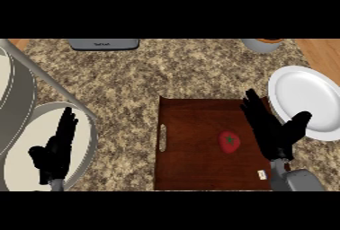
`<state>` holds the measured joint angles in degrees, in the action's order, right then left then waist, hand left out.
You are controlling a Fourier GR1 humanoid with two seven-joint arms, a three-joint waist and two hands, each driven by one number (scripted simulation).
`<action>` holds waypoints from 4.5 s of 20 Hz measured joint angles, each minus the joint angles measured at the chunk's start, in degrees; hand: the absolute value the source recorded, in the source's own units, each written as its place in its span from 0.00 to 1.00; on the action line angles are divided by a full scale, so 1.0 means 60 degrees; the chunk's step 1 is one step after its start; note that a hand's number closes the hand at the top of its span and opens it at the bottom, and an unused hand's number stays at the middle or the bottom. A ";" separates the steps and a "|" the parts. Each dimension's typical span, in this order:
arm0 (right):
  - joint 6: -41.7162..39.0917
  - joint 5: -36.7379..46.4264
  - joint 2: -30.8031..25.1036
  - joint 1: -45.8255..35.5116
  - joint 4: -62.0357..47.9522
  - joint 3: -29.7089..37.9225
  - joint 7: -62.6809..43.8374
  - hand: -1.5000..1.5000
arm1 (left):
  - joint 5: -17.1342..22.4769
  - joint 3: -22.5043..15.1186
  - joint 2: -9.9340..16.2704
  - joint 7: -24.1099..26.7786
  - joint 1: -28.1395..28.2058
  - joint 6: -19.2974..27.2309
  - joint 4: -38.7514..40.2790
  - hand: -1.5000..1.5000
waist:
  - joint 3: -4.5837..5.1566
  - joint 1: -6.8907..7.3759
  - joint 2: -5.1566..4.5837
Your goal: Pick the tomato from the tray and place it in the plate
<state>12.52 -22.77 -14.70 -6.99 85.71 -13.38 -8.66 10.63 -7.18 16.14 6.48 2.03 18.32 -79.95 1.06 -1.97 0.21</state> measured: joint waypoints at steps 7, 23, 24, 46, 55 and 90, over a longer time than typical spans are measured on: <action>-0.3552 -0.0287 -0.1105 -0.1650 0.0162 -0.0424 0.0982 1.00 | -0.0068 -0.0195 0.0387 -0.0600 -0.0803 -0.0526 -0.0049 0.50 | -0.0159 0.0545 -0.0022; -0.6329 0.3800 -0.3260 -0.2318 -0.4103 -0.0787 0.8815 0.00 | 0.0370 -0.0138 0.0774 -0.2192 -0.2151 -0.1439 0.0050 0.50 | -0.0220 0.0663 -0.0171; -0.6183 0.4121 -0.3324 -0.2478 -0.4362 -0.0935 0.9019 0.00 | 0.0343 -0.0149 0.0724 -0.2199 -0.2174 -0.1412 0.0068 0.50 | -0.0216 0.0668 -0.0167; -0.4656 0.8633 -0.2925 -0.4481 -0.6673 -0.2865 0.9715 0.00 | -0.0070 0.0489 0.0460 -0.2381 -0.2153 -0.1810 0.0281 0.50 | -0.0172 0.0406 -0.0051; -0.5064 0.9974 -0.2388 -0.4230 -0.6037 -0.2839 0.8980 0.00 | -0.0378 0.0735 0.0222 -0.2350 -0.1874 -0.2023 0.0101 0.50 | -0.0174 0.0358 -0.0032; -0.4197 1.2877 -0.1708 -0.1777 -0.4246 -0.1551 0.9261 1.00 | -0.0952 0.1786 -0.0190 -0.2686 -0.1583 -0.2721 -0.0266 0.50 | -0.0079 0.0090 0.0143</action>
<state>-12.66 54.49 -24.95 -17.65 60.23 -22.68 46.90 4.92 3.54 15.00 -9.64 -7.47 1.99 -81.54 0.59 -1.43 1.07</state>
